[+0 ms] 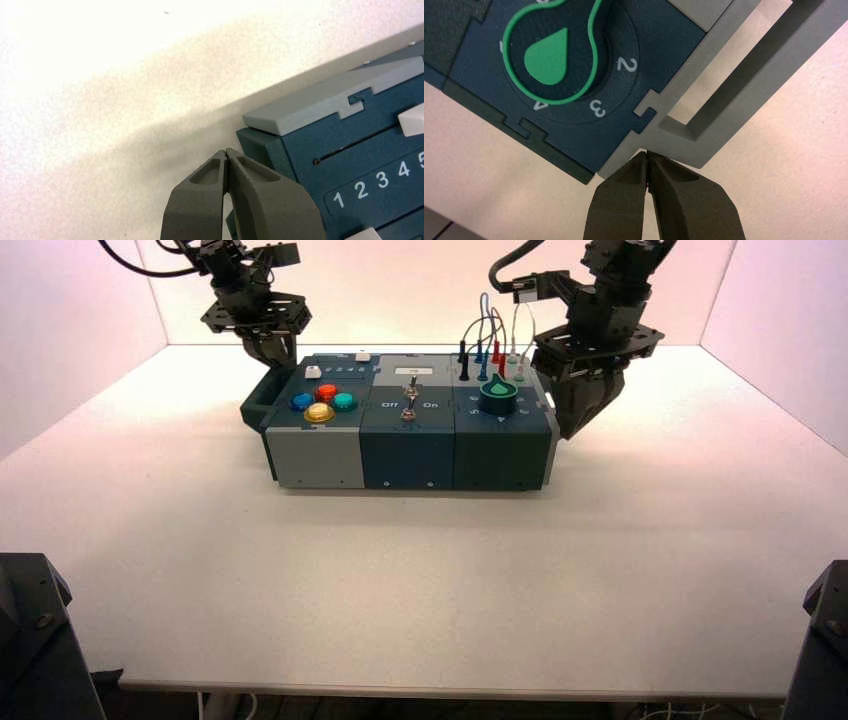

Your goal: Rotate the box counterclockwise.

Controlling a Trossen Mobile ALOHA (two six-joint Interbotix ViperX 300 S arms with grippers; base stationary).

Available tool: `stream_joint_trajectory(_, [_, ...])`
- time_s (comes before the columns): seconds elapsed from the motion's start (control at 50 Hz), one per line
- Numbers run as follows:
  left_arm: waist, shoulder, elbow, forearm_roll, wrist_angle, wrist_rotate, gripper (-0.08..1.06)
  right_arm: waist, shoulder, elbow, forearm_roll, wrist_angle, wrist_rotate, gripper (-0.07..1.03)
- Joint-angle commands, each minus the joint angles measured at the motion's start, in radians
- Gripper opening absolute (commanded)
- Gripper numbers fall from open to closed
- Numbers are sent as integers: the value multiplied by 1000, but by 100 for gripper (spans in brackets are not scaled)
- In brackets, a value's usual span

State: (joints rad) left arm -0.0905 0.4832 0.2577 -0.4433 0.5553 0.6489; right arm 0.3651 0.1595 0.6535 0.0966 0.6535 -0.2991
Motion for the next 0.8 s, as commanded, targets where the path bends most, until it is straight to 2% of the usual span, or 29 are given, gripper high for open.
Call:
stream_joint_trajectory(0.02, [-6, -41, 18, -2, 28, 5, -3, 2, -2, -48, 2, -23, -2, -2])
stream_joint_trajectory(0.42, [-9, -109, 120, -5, 74, -3, -3, 2, 5, -74, 0, -46, 2, -2])
stream_joint_trajectory(0.8, [-9, -199, 206, -5, 77, -3, -3, 2, 21, -127, 0, -61, 2, -2])
